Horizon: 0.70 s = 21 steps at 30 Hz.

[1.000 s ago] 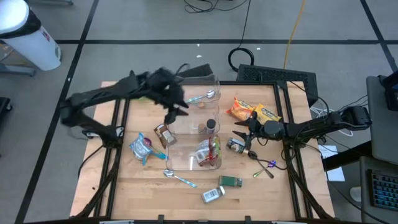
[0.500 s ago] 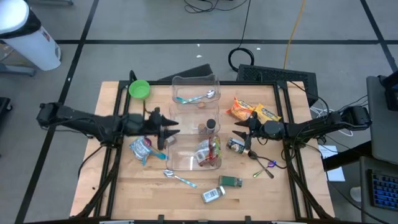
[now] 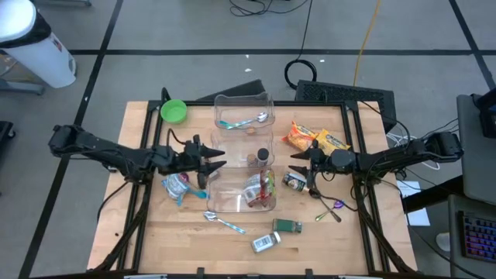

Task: Pick & Place Food Item
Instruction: Put the yellow noodle pack into the bottom transparent bin

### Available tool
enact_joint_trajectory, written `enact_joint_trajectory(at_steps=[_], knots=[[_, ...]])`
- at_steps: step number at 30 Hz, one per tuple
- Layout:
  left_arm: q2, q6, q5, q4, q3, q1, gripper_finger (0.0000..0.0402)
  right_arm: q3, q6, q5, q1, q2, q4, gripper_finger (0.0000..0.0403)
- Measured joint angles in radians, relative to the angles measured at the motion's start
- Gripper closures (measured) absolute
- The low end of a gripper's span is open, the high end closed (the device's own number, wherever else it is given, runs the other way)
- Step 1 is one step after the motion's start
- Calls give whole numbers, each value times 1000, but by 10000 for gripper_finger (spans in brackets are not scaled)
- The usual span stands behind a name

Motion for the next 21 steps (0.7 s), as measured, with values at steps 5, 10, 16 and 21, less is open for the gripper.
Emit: enact_joint_trajectory(at_steps=[5,10,16,21], knots=[[73,-27,0,102,0,18,231,0,-14,7,0,0,-7,211],[225,-97,1,277,0,20,231,0,-137,8,0,-3,3,211],[390,-93,1,491,3,15,231,58,-247,20,0,-72,-138,211],[473,-72,1,516,48,15,231,263,-263,127,-8,-128,-686,211]])
